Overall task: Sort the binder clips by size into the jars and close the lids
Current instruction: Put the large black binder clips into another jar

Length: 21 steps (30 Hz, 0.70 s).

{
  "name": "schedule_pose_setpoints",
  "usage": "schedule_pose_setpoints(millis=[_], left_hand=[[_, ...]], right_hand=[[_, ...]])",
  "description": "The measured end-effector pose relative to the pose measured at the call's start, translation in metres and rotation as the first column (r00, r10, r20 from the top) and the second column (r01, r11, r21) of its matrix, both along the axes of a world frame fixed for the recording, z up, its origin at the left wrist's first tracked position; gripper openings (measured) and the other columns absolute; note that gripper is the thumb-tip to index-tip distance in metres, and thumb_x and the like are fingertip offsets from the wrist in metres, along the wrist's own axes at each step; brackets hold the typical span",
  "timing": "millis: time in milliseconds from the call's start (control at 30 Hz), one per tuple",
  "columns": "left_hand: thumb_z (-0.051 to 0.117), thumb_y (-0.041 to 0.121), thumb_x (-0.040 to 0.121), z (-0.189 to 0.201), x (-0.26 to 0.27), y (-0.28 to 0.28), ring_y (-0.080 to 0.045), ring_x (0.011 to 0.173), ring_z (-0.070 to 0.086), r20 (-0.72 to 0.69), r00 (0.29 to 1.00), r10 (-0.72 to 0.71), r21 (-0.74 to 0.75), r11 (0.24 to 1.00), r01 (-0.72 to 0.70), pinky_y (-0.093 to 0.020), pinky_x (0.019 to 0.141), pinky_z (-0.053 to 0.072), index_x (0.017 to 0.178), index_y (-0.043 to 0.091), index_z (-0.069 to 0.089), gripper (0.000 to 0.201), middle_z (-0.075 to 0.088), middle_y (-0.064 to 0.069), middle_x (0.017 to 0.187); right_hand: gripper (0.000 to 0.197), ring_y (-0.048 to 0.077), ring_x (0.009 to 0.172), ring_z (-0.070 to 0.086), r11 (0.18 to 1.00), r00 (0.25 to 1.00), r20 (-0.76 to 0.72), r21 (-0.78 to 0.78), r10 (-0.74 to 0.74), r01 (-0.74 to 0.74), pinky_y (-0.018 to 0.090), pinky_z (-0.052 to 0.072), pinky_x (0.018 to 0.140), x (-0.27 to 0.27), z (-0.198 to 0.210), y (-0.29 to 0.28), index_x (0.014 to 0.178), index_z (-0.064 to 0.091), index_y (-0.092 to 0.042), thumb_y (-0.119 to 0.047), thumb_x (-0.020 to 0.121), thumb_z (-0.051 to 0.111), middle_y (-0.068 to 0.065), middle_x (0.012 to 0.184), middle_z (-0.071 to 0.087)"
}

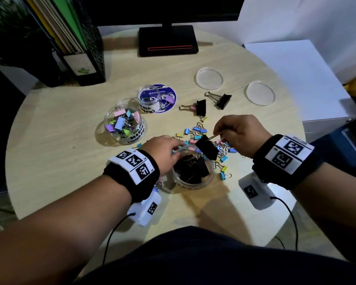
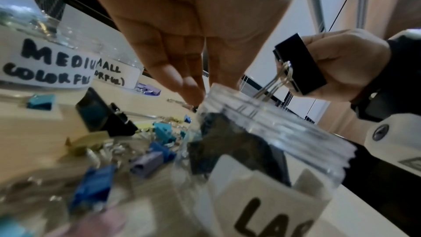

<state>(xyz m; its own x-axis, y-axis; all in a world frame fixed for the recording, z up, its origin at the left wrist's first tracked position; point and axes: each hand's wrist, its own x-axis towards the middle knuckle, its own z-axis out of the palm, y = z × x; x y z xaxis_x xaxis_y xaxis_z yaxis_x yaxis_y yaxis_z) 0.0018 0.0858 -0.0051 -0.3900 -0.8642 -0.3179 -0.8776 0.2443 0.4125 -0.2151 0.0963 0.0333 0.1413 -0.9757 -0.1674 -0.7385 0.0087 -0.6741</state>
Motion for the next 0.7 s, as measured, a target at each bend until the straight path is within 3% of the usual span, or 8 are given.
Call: schedule_pose_setpoints(millis=[100, 200, 300, 567, 700], left_hand=[[0.057, 0.033, 0.090, -0.001, -0.001, 0.000, -0.019, 0.104, 0.059, -0.003, 0.999, 0.051, 0.020, 0.999, -0.051, -0.027, 0.087, 0.047, 0.124, 0.034, 0.057, 0.034, 0.064, 0.001, 0.118], [0.057, 0.032, 0.090, 0.000, 0.000, -0.002, -0.019, 0.091, 0.061, -0.011, 0.997, 0.080, 0.020, 0.997, -0.080, -0.027, 0.081, 0.050, 0.120, 0.034, 0.060, 0.031, 0.066, 0.002, 0.111], [0.056, 0.030, 0.091, 0.000, 0.002, -0.007, -0.019, 0.095, 0.060, -0.011, 0.997, 0.077, 0.009, 0.997, -0.077, -0.025, 0.082, 0.046, 0.120, 0.033, 0.061, 0.030, 0.067, 0.001, 0.111], [0.059, 0.032, 0.088, -0.007, 0.004, -0.011, -0.018, 0.097, 0.061, -0.019, 0.990, 0.139, 0.033, 0.990, -0.138, -0.026, 0.084, 0.049, 0.116, 0.037, 0.062, 0.029, 0.067, 0.000, 0.110], [0.060, 0.032, 0.088, -0.007, 0.004, -0.011, -0.016, 0.090, 0.063, -0.029, 0.989, 0.147, 0.043, 0.988, -0.146, -0.027, 0.082, 0.051, 0.116, 0.038, 0.062, 0.029, 0.068, 0.001, 0.108]], right_hand=[[0.023, 0.005, 0.057, 0.050, 0.994, 0.987, -0.121, 0.029, 0.104, -0.101, 0.015, 0.038, 0.056, 0.003, 0.000, 0.000, 0.087, 0.070, -0.011, 0.001, 0.079, 0.051, -0.013, 0.059, 0.054], [0.018, 0.016, 0.066, 0.054, 0.977, 0.956, -0.200, 0.068, 0.213, -0.203, 0.022, 0.042, 0.063, 0.012, -0.001, 0.002, 0.088, 0.070, -0.011, -0.006, 0.079, 0.056, 0.002, 0.073, 0.066], [0.021, 0.015, 0.070, 0.054, 0.955, 0.934, -0.200, 0.066, 0.296, -0.289, 0.023, 0.044, 0.067, 0.023, -0.004, 0.003, 0.091, 0.071, -0.014, -0.007, 0.076, 0.058, 0.004, 0.081, 0.068], [0.025, 0.012, 0.060, 0.052, 0.971, 0.975, -0.069, -0.093, 0.213, -0.218, 0.019, 0.041, 0.061, 0.043, -0.009, -0.007, 0.098, 0.070, -0.016, -0.005, 0.077, 0.060, 0.004, 0.065, 0.061], [0.026, -0.002, 0.053, 0.050, 0.979, 0.984, -0.014, -0.101, 0.175, -0.176, 0.006, 0.035, 0.054, 0.046, -0.010, -0.011, 0.097, 0.066, -0.018, -0.005, 0.076, 0.060, -0.014, 0.054, 0.049]])
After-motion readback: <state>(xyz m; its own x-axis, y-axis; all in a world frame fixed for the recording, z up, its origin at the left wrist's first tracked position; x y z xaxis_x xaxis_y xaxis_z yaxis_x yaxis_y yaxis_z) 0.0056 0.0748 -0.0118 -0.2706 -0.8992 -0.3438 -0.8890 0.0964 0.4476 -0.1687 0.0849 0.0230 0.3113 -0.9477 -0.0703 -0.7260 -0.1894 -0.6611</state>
